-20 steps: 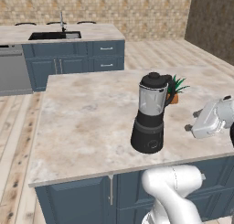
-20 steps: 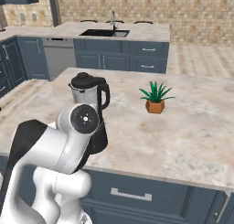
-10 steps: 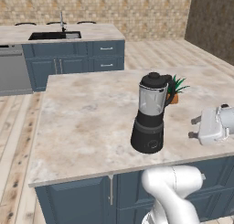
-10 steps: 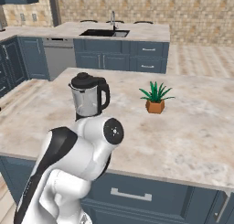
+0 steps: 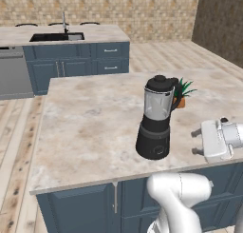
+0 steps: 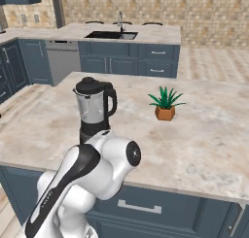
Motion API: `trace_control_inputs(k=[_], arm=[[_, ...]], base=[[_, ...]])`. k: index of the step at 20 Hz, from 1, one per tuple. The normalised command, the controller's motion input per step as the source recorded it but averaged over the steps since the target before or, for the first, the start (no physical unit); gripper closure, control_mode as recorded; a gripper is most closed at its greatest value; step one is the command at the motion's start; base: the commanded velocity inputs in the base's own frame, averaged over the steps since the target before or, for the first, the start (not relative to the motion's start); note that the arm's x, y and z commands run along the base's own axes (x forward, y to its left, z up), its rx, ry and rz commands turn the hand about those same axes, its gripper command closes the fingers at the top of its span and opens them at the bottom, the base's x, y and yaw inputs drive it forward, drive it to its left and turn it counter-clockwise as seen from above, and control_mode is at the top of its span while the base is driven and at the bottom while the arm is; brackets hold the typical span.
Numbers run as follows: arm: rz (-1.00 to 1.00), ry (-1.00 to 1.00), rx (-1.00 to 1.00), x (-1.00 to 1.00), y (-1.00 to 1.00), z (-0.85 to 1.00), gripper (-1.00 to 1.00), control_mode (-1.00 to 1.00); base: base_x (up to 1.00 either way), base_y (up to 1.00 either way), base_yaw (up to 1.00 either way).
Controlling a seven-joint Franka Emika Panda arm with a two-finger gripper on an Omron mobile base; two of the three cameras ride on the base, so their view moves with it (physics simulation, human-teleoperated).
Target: Open the blender lid, put the pear in the blender, close the lid, and start the blender.
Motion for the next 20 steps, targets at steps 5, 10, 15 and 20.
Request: trace_control_inputs(k=[5, 10, 15, 20], arm=[[0.03, -0.09, 0.03, -0.10, 0.32, -0.40, -1.00, -1.00], [-0.04, -0.01, 0.00, -0.22, 0.55, -0.15, -1.00, -1.00], [-0.09, 0.00, 0.00, 0.00, 0.55, -0.20, -1.00, -1.00], [-0.15, 0.00, 0.00, 0.00, 0.28, -0.37, -1.00, -1.00]], base=[[0.00, 0.00, 0.00], [0.00, 0.00, 0.00], [0.00, 0.00, 0.00], [0.00, 0.00, 0.00]])
